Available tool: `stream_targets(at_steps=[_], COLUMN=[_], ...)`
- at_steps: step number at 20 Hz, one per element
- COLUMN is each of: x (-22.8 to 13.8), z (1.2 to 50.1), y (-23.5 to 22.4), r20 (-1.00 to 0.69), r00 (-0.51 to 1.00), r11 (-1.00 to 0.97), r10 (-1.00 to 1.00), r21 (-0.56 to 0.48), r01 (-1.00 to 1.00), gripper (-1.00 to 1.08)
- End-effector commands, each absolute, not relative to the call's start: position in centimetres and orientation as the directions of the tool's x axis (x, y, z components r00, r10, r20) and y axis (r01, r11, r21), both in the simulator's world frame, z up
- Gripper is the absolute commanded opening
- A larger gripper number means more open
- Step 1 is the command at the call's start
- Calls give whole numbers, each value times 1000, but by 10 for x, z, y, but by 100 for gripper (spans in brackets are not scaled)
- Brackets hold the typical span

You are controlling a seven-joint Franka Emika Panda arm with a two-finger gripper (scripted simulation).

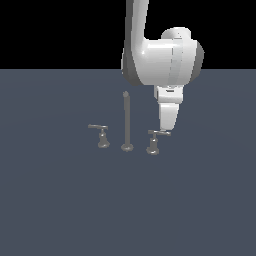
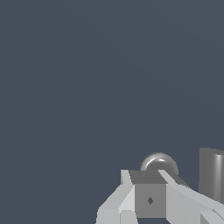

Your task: Turn on the faucet by rotating a designated handle.

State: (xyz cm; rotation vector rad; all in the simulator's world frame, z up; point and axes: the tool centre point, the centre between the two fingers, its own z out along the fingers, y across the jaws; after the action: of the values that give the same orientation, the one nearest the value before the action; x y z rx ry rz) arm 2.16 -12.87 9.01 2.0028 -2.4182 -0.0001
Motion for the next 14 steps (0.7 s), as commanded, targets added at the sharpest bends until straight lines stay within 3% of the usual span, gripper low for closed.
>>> stream_targets(at_steps=[1,14], x=[22,-8], z=[89,89], y=[-130,-141], r20=[0,0], r00=[-194,-194], r11=[194,194], r10=[-981,-981], r21=[0,0], r01=[-981,-981], gripper=[-100,-100])
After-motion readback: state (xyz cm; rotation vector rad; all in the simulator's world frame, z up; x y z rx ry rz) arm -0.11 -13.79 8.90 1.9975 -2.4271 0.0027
